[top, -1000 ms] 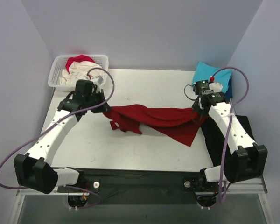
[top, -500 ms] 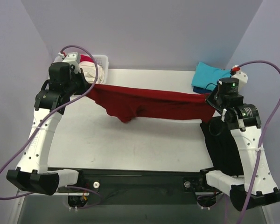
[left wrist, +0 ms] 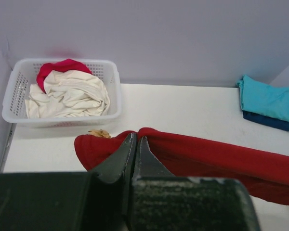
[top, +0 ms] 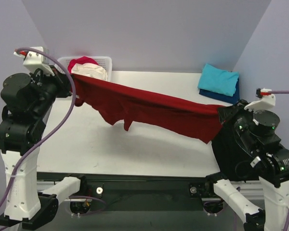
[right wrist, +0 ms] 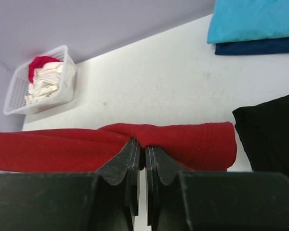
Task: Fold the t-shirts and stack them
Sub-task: Flatten out the tshirt
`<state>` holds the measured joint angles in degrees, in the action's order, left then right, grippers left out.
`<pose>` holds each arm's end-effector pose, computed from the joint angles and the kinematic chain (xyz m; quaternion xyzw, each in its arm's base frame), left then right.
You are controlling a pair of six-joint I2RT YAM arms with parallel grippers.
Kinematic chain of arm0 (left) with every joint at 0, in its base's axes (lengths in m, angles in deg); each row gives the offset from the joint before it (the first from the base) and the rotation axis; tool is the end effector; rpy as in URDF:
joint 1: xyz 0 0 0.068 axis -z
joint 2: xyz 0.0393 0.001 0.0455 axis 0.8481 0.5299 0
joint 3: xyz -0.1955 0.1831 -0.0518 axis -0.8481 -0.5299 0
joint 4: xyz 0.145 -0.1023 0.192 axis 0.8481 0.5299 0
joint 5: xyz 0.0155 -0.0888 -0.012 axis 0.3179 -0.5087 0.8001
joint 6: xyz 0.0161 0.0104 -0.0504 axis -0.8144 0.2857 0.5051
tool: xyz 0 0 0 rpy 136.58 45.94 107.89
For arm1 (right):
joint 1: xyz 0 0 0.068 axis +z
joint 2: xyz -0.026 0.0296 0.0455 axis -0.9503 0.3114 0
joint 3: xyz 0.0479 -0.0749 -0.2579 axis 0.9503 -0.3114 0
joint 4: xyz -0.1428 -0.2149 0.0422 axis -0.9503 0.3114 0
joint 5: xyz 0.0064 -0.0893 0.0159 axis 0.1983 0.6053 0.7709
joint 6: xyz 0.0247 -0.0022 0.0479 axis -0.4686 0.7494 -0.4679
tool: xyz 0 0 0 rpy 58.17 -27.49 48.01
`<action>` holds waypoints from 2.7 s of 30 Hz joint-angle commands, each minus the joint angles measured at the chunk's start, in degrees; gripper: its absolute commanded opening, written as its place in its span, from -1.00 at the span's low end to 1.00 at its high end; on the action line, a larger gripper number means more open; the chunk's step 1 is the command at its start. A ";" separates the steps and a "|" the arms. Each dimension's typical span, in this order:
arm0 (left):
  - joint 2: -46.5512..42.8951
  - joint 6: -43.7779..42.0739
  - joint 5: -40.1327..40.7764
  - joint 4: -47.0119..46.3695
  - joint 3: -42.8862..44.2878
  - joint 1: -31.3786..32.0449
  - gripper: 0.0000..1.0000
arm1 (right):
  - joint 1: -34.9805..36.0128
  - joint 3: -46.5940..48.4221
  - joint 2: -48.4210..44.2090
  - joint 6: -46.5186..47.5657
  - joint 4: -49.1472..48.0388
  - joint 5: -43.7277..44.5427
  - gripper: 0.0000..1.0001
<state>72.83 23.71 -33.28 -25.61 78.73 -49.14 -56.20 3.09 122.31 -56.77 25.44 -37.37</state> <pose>0.1444 -0.0230 0.5431 -0.0171 0.7391 -0.1265 0.6613 0.0968 0.0237 0.4873 0.1074 0.7247 0.2183 0.6447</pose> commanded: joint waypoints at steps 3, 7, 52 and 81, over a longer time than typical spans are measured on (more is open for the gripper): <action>-6.84 -4.71 11.00 0.86 0.85 0.01 -1.00 | -0.10 1.48 -3.75 -3.14 1.97 0.44 -1.00; -6.33 -6.56 9.97 -1.43 2.16 0.01 -1.00 | -0.10 1.22 -4.02 -4.02 2.23 0.61 -1.00; 72.97 2.84 7.94 -29.46 22.49 5.29 0.76 | -13.73 31.98 76.32 -4.99 -3.66 7.11 0.31; 16.63 18.83 -4.01 -11.63 -48.90 4.67 0.65 | -3.10 -3.62 49.43 -10.18 -3.13 4.13 0.25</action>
<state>95.36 37.96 -35.77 -37.72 30.80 -44.66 -60.07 0.73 175.27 -65.49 20.65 -33.20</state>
